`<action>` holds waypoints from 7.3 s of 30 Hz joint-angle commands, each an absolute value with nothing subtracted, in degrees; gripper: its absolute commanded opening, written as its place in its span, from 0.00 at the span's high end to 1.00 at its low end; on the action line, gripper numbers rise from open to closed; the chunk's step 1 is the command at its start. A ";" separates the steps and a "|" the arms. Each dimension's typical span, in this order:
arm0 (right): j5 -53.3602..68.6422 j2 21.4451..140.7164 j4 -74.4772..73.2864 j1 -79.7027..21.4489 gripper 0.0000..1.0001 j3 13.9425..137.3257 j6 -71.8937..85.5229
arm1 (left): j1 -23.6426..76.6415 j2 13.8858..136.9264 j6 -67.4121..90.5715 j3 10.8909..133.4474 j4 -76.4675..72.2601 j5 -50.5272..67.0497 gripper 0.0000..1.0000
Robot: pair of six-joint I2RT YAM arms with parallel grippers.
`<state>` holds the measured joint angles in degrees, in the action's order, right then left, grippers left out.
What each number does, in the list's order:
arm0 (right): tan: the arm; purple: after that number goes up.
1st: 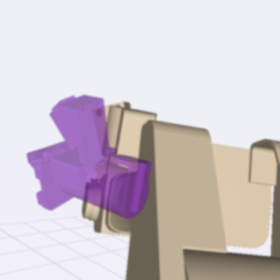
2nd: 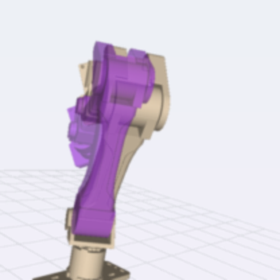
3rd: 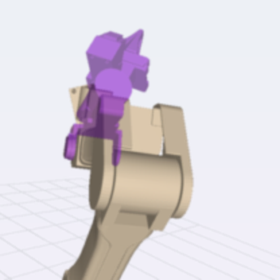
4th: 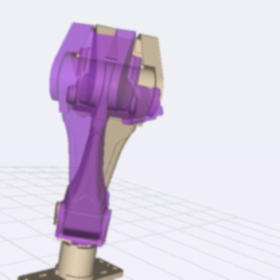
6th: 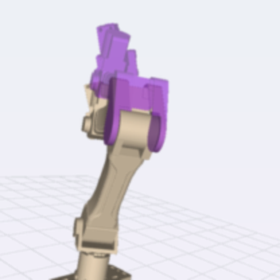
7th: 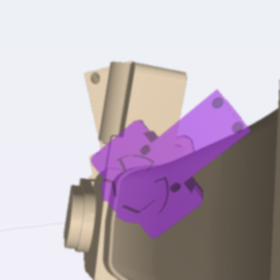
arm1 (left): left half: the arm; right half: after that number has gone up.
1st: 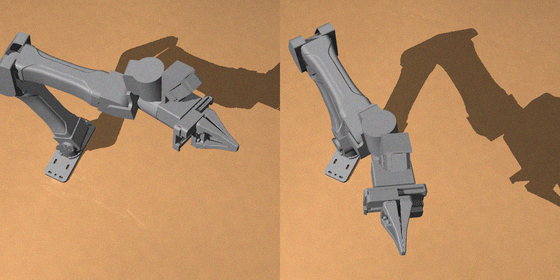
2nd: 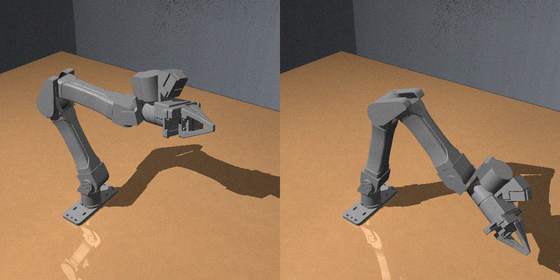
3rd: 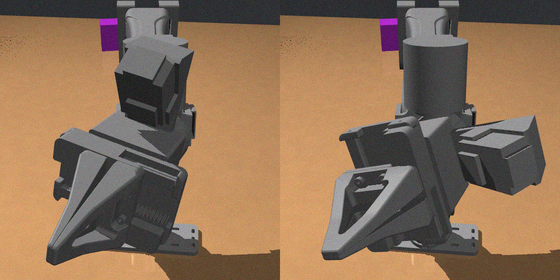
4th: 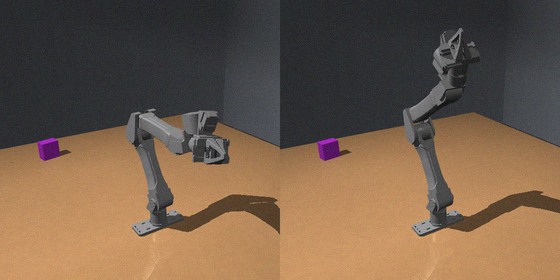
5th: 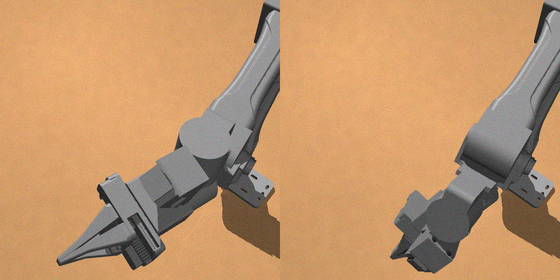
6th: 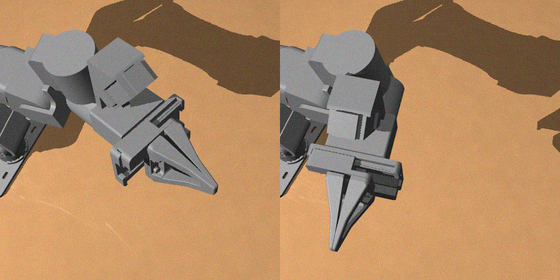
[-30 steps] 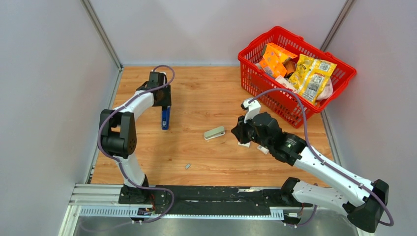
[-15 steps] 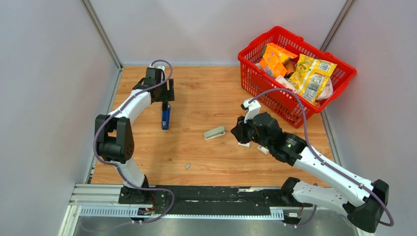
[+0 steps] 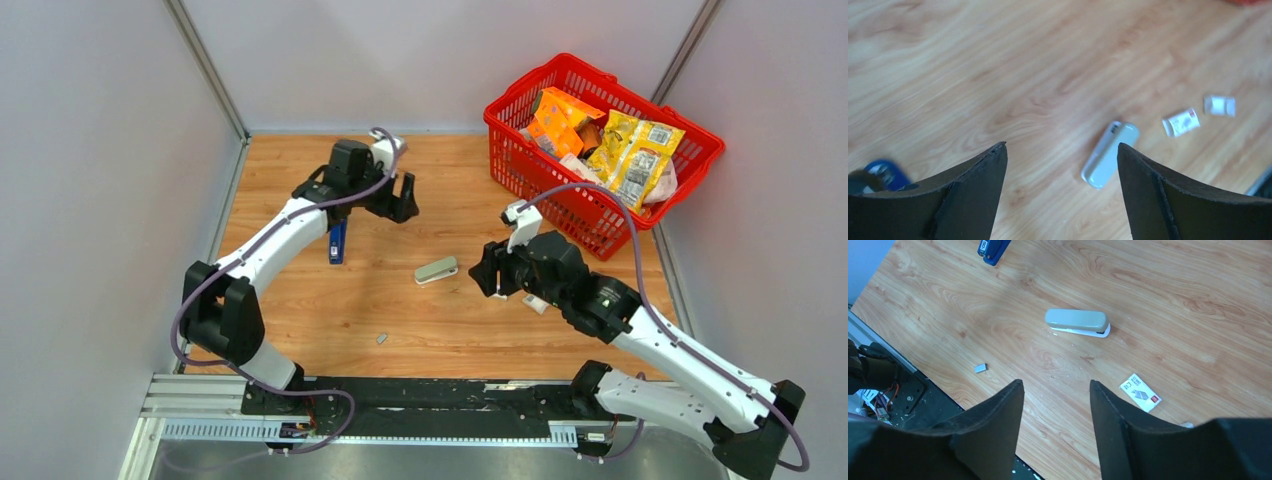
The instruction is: Unload the staples from the stapler
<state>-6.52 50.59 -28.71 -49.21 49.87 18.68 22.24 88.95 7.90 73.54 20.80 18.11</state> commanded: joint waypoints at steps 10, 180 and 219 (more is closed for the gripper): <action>-9.31 42.98 -34.36 -49.31 0.33 50.63 19.95 | 34.80 92.98 -11.77 72.77 20.65 26.72 0.12; 27.69 42.89 -28.21 -54.58 0.94 45.27 17.05 | 46.05 54.58 21.01 50.80 -19.86 50.98 1.00; 7.66 44.38 -40.52 -54.84 0.44 61.52 10.11 | 47.20 56.25 10.11 50.45 -3.70 37.89 1.00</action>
